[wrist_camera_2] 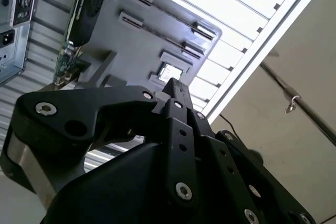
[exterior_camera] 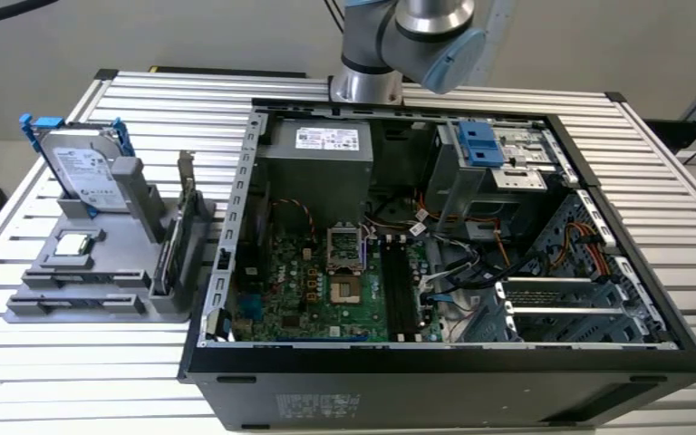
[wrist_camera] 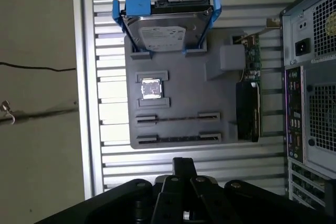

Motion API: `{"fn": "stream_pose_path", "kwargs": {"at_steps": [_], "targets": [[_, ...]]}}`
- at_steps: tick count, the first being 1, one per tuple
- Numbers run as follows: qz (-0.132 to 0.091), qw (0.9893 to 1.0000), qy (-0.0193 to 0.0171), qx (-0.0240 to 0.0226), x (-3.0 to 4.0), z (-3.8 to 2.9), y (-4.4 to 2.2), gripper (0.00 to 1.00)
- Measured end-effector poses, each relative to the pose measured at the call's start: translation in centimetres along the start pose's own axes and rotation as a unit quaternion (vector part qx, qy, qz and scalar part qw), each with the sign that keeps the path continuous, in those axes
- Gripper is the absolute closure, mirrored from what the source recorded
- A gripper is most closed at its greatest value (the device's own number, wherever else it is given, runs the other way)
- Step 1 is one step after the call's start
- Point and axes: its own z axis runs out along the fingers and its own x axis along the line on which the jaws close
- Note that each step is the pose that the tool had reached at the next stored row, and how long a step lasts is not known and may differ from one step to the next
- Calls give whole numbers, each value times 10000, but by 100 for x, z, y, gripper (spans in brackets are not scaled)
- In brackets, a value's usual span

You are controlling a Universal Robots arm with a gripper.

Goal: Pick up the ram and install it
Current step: 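Pick up the ram and move it above insertion slot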

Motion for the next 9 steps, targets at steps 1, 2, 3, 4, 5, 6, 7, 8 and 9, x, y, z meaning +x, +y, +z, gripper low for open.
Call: {"fn": "stream_pose_path", "kwargs": {"at_steps": [1,2,3,4,5,6,7,8,9], "targets": [[0,10000,0,0,0,-1,-10,100],[0,10000,0,0,-1,0,-19,100],[0,10000,0,0,-2,-1,-27,100],[0,10000,0,0,-2,-2,-33,100],[0,10000,0,0,-2,-2,-35,100],[0,10000,0,0,-2,-2,-36,100],[-1,10000,0,0,-3,-2,-37,100],[-3,10000,0,0,-3,-2,-39,100],[-4,10000,0,0,-3,-2,-40,100]]}}
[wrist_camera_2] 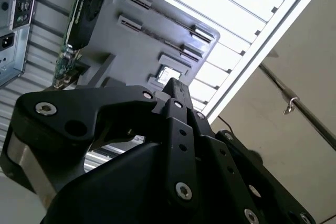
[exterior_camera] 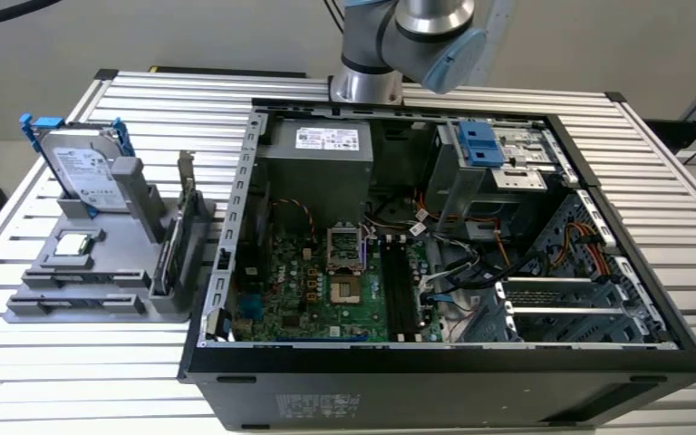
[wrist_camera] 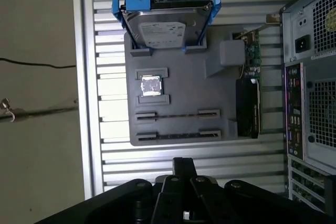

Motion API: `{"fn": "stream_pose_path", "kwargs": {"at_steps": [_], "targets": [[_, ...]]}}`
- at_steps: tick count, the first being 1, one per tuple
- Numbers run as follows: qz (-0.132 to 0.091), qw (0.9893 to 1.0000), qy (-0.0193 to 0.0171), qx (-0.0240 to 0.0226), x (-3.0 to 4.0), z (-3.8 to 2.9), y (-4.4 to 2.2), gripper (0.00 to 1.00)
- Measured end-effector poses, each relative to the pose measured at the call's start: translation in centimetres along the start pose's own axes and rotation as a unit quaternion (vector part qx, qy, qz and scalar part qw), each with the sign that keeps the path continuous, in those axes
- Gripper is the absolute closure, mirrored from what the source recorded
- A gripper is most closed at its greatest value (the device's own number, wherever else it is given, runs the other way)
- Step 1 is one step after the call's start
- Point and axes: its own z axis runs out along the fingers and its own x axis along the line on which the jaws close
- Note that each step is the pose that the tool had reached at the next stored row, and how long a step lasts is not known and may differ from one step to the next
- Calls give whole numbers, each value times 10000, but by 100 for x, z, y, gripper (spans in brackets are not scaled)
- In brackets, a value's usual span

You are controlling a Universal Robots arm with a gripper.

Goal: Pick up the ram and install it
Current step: 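Pick up the ram and move it above insertion slot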

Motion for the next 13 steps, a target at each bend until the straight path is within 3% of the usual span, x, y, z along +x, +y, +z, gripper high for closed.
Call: {"fn": "stream_pose_path", "kwargs": {"at_steps": [13], "targets": [[14,10000,-1,0,-4,0,-2,100]]}}
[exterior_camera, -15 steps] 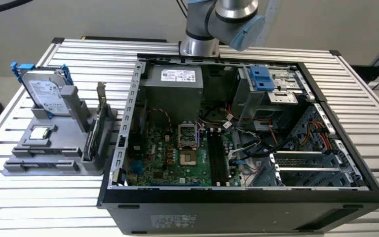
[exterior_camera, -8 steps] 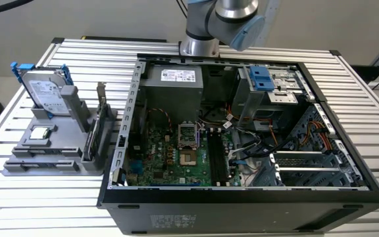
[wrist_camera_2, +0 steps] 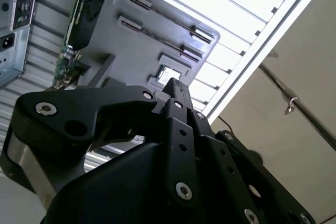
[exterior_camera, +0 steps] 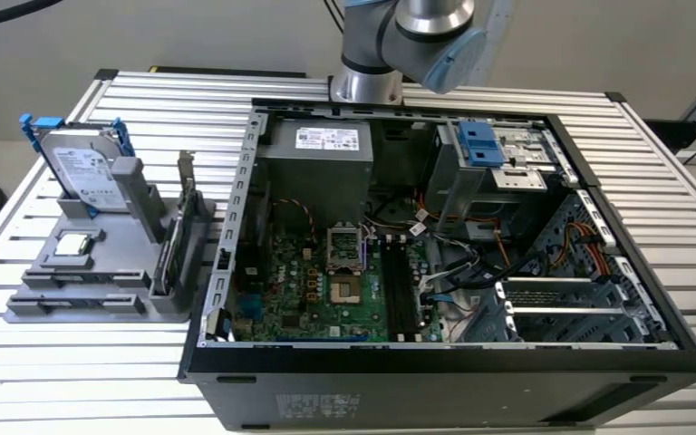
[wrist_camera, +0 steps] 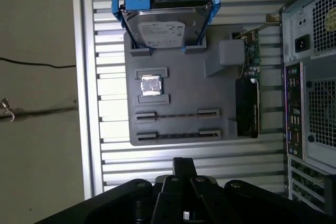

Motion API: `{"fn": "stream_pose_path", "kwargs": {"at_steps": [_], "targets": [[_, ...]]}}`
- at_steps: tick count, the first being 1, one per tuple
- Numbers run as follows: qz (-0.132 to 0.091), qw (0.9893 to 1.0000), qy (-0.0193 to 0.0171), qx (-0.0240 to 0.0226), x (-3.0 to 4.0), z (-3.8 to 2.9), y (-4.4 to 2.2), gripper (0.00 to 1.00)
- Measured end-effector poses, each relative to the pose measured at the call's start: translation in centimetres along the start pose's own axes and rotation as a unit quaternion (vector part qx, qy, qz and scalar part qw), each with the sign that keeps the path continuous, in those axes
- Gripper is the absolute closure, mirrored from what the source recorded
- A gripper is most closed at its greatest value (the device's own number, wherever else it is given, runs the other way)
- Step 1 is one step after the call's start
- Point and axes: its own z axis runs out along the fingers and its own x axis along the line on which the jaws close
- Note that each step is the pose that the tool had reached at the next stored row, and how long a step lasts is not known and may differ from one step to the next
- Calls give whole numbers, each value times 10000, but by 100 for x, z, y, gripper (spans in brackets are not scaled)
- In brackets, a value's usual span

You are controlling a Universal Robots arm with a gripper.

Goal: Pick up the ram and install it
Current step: 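Pick up the ram and move it above insertion slot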

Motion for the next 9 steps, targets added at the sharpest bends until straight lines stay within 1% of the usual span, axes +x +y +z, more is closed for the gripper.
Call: {"fn": "stream_pose_path", "kwargs": {"at_steps": [9], "targets": [[105,9999,-5,2,0,0,0,100]]}}
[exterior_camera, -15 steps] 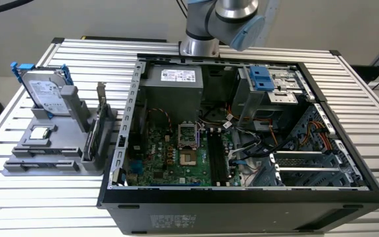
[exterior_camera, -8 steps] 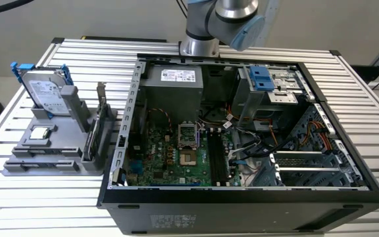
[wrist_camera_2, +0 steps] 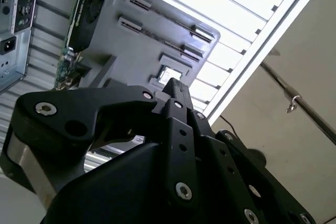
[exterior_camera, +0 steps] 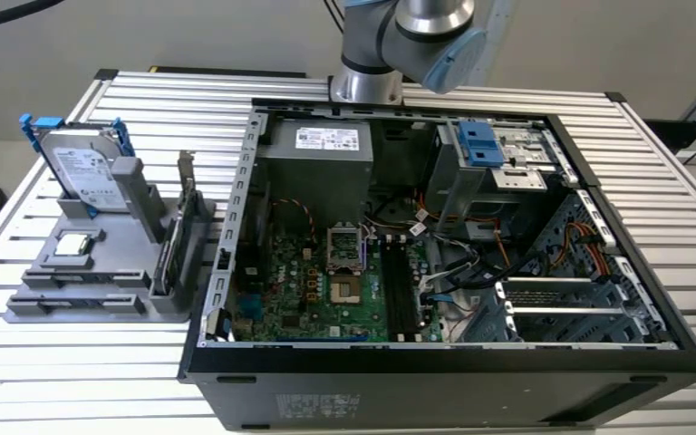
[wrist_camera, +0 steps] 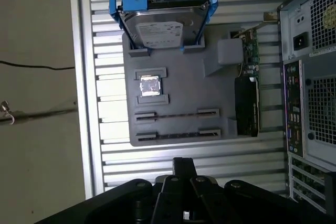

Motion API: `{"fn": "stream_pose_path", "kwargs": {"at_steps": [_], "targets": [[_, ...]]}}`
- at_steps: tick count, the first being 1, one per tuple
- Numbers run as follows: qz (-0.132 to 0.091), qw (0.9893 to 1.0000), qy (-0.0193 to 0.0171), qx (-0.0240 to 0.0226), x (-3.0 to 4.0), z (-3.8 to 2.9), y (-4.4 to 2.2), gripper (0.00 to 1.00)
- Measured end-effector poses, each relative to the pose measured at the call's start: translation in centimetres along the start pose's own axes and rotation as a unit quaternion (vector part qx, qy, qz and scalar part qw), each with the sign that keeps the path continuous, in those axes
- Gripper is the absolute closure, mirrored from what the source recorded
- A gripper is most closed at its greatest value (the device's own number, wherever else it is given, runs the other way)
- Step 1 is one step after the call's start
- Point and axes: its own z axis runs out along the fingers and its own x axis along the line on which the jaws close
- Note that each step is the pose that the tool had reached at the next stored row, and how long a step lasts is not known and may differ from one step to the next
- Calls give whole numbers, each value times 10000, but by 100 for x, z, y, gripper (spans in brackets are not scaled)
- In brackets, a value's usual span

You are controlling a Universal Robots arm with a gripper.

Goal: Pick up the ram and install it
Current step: 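Pick up the ram and move it above insertion slot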

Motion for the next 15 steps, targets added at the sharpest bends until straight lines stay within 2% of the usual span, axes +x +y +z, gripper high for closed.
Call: {"fn": "stream_pose_path", "kwargs": {"at_steps": [15], "targets": [[328,9995,-17,6,0,0,0,100]]}}
